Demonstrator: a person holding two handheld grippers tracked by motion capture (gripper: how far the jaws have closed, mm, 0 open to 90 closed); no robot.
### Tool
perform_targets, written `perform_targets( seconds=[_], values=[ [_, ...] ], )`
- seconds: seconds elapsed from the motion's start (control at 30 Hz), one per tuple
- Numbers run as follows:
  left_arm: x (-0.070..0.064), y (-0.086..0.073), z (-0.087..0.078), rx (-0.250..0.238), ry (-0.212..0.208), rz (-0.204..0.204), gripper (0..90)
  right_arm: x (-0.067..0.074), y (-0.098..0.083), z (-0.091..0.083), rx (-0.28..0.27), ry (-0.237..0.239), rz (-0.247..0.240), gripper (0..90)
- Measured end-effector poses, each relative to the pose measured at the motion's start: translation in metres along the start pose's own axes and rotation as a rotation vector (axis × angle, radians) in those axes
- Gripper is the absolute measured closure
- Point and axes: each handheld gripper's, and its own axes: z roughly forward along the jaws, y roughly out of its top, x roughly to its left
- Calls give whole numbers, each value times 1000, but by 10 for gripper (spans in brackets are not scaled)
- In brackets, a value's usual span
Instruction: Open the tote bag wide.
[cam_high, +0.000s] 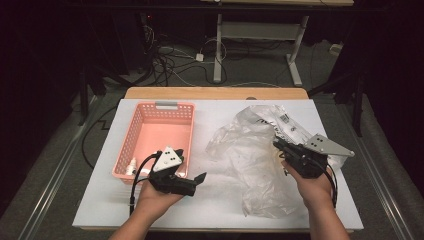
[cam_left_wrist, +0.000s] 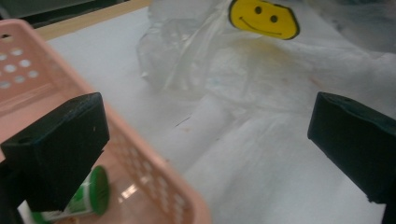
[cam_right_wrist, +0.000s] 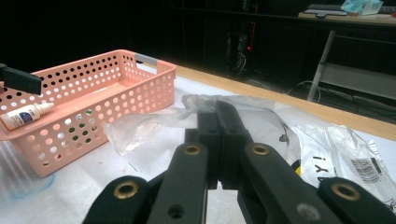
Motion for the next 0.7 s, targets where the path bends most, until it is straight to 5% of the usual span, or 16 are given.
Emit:
perform_targets(
  seconds=[0.7],
  values=[
    [57, -30, -44, 3, 159, -125, 0, -2, -1, -2, -13, 15, -16, 900]
  ],
)
